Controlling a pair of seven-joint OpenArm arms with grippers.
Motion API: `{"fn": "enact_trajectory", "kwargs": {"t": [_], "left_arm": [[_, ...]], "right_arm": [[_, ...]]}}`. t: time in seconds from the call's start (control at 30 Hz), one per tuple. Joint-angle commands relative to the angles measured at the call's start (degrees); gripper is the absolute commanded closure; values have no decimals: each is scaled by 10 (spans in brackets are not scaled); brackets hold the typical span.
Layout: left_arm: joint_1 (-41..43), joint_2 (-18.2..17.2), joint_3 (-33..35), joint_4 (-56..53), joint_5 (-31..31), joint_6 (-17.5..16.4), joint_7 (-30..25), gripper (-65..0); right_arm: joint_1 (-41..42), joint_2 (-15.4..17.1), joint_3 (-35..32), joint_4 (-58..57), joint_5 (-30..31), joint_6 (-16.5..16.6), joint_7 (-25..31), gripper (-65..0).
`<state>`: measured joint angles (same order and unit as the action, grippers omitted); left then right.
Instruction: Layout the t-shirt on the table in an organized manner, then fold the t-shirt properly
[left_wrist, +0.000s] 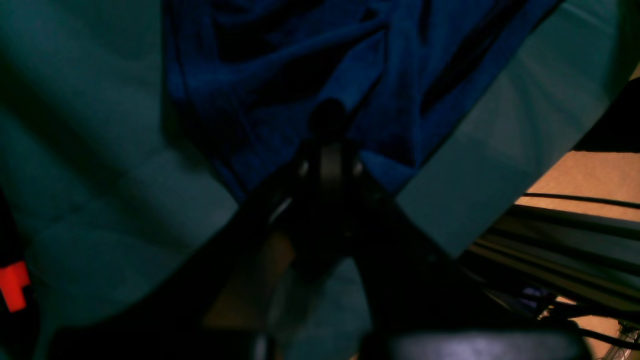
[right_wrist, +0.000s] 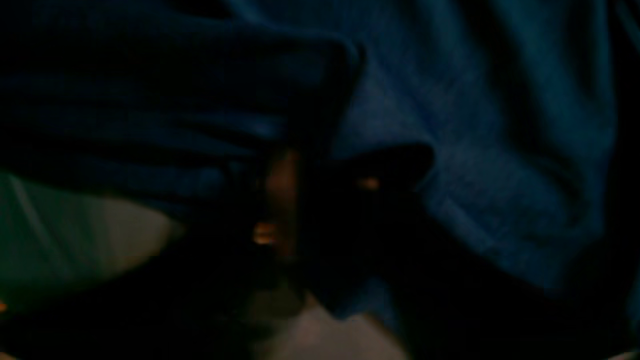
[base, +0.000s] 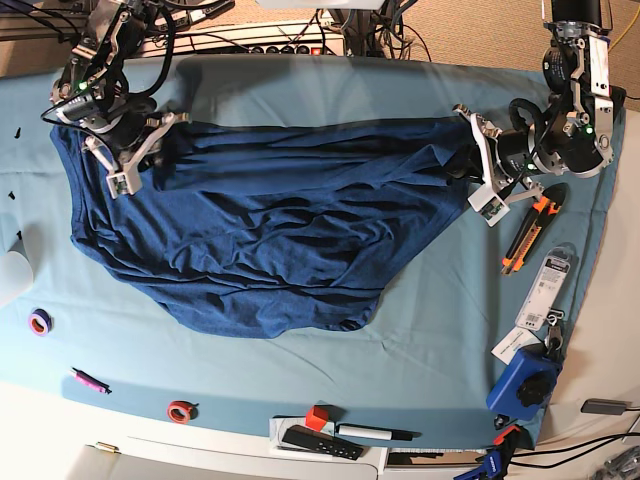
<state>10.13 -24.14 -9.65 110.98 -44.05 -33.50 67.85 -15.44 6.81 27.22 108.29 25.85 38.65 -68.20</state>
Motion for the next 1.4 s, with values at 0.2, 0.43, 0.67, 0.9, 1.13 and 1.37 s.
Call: {"fn": "enact_trajectory", "kwargs": {"t": [0.2,0.43,0.67,0.9,1.13,1.37], "left_arm": [[-5,-6,-4,9,-7,-2,-10,0],[-5,-6,-4,9,-6,-2,-10,0],[-5,-6,-4,9,-6,-2,-10,0],[-5,-6,-4,9,-6,-2,-13,0],[-5,-6,-4,9,-6,-2,-15,0],[-5,-6,-4,9,-6,-2,-15,0]], "right_arm": [[3,24,3,9,48,-1,7,-267],[4,33,75,16,137,-16,7,-267],[3,33,196,16,232,-16,-27,-267],[2,33,236,14,311,-3,-118,-267],[2,33,200,14,206,3,-55,-267],[2,33,98,14,132,1,-29,-266]]}}
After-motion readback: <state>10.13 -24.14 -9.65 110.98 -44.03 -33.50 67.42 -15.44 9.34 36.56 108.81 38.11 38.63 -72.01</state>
